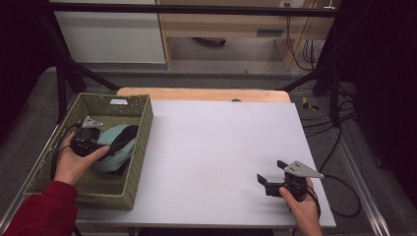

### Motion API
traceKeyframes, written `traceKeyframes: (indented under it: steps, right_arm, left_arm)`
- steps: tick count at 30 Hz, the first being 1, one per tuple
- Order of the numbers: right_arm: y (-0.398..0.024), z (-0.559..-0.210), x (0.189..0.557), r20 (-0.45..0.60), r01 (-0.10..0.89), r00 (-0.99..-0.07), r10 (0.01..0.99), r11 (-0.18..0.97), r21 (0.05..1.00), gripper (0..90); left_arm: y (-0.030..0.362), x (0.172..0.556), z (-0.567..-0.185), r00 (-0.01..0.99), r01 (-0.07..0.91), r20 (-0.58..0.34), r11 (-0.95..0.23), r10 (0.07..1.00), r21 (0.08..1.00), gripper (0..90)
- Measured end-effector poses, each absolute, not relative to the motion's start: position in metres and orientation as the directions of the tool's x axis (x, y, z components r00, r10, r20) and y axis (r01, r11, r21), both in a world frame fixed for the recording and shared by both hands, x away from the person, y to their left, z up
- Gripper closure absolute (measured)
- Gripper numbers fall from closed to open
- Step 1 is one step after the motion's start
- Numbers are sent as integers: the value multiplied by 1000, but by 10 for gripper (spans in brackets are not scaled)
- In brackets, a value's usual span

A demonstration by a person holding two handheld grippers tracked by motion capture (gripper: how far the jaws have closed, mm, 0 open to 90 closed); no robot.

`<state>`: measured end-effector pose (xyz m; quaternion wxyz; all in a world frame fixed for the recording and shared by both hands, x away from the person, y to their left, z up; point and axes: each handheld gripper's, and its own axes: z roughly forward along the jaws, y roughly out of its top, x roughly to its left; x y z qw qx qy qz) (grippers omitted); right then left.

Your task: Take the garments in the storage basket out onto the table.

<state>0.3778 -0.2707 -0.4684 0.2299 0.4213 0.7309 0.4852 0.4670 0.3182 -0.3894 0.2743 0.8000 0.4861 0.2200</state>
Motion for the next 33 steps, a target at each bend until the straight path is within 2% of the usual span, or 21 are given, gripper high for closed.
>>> traceKeyframes:
  steps: [2, 8, 12, 17, 18, 19, 24, 33]
  right_arm:
    - [-270, -468, 378, 74, 395, -540, 838, 175, 902, 58]
    - [-269, -469, 378, 68, 392, -545, 836, 182, 902, 57]
    - [-269, -469, 378, 67, 392, -546, 835, 184, 902, 57]
    - [-269, -469, 378, 66, 394, -546, 835, 186, 900, 57]
    - [-269, -469, 378, 65, 392, -547, 835, 187, 901, 58]
    - [-269, -469, 378, 65, 392, -547, 835, 187, 901, 58]
    - [-269, -468, 378, 65, 393, -545, 836, 187, 900, 57]
    - [-270, -468, 378, 66, 395, -542, 838, 185, 900, 57]
  left_arm:
    - [315, 468, -394, 438, 657, 109, -400, 892, 639, 71]
    - [312, 470, -401, 429, 666, 172, -439, 887, 603, 74]
    - [315, 470, -403, 415, 659, 197, -442, 889, 608, 184]
    - [318, 469, -400, 425, 645, 178, -435, 887, 628, 419]
    - [318, 469, -400, 428, 644, 171, -432, 888, 631, 520]
    - [319, 468, -399, 430, 643, 166, -430, 888, 634, 520]
    - [318, 467, -395, 443, 646, 143, -426, 885, 634, 747]
    - [327, 466, -383, 427, 645, 77, -363, 901, 672, 791]
